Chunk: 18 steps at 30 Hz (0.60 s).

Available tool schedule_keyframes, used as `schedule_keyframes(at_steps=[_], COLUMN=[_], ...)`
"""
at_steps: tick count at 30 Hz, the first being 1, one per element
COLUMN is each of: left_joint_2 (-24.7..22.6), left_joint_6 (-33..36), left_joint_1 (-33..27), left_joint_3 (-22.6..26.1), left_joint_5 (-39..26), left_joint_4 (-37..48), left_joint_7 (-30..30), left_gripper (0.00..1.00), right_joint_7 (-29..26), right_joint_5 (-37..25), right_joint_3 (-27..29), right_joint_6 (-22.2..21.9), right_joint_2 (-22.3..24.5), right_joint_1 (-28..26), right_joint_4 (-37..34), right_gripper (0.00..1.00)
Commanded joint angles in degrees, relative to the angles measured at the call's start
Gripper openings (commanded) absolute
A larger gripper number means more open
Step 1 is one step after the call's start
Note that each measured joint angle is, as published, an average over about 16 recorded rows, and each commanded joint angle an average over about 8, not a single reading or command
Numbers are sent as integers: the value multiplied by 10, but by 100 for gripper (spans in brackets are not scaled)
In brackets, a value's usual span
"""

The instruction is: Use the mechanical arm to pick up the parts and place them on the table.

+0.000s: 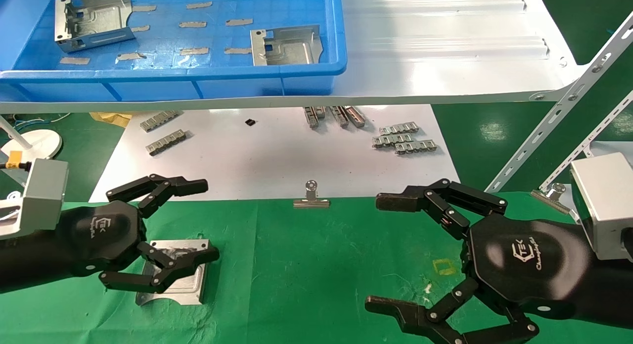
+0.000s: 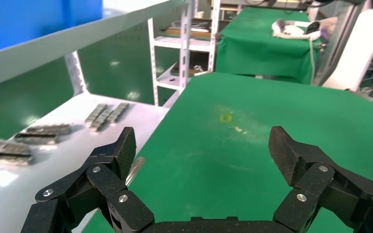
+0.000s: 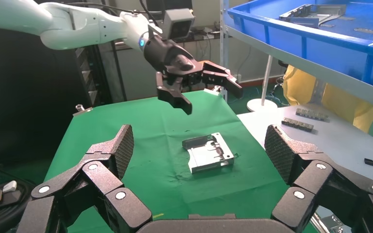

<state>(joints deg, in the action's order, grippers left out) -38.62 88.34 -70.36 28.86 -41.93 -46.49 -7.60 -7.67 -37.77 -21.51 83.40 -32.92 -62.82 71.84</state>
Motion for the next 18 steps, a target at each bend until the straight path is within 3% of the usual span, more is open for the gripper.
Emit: schedule_keyframes(at_steps=[1, 18], left_joint_2=[3, 26], left_joint_6=[-2, -19], left_joint_1=[7, 64], left_joint_3=[-10, -93], left_joint_5=[0, 1], left_joint_4=[-21, -196], left_joint_7=[14, 133], left_gripper=[100, 100], right_joint_7=[0, 0], right_joint_5=[0, 0], right_joint_3=[0, 0], right_joint_6=[0, 0], right_joint_2=[0, 0], right_joint_1=[0, 0], right_joint_4=[0, 0], right_gripper=[100, 100])
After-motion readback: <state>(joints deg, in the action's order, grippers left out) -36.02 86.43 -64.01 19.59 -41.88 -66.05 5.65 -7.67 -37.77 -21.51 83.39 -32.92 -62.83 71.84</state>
